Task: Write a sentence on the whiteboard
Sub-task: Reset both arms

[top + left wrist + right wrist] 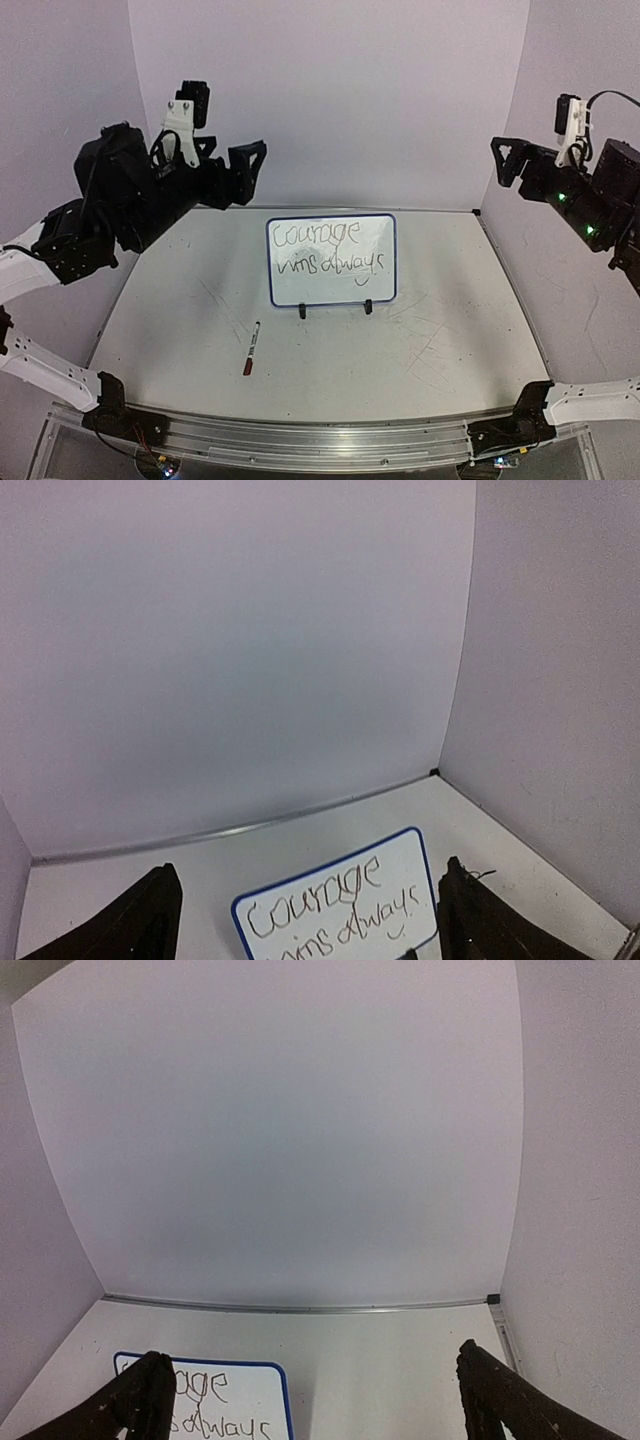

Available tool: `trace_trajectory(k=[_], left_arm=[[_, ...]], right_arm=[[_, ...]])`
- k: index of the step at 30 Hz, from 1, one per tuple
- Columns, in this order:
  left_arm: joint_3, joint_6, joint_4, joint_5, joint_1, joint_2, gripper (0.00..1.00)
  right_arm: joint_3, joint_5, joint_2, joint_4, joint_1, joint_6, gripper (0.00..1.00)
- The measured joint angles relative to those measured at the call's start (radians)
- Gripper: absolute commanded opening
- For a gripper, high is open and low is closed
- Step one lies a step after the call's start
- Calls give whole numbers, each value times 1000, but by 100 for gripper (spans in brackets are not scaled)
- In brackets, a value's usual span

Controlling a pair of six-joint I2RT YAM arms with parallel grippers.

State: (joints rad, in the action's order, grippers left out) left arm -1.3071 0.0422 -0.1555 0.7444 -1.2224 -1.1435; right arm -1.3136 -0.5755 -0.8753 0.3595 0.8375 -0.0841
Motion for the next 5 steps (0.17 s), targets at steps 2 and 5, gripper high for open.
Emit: trace_trajectory(k=[2, 5], left_arm=[[-34, -79, 63, -8, 0, -6, 93], [-90, -191, 142, -19, 0, -9, 95]], right_arm=[[-6, -11, 1, -6, 0, 4, 98], [-5, -26, 12, -17, 0, 8, 98]])
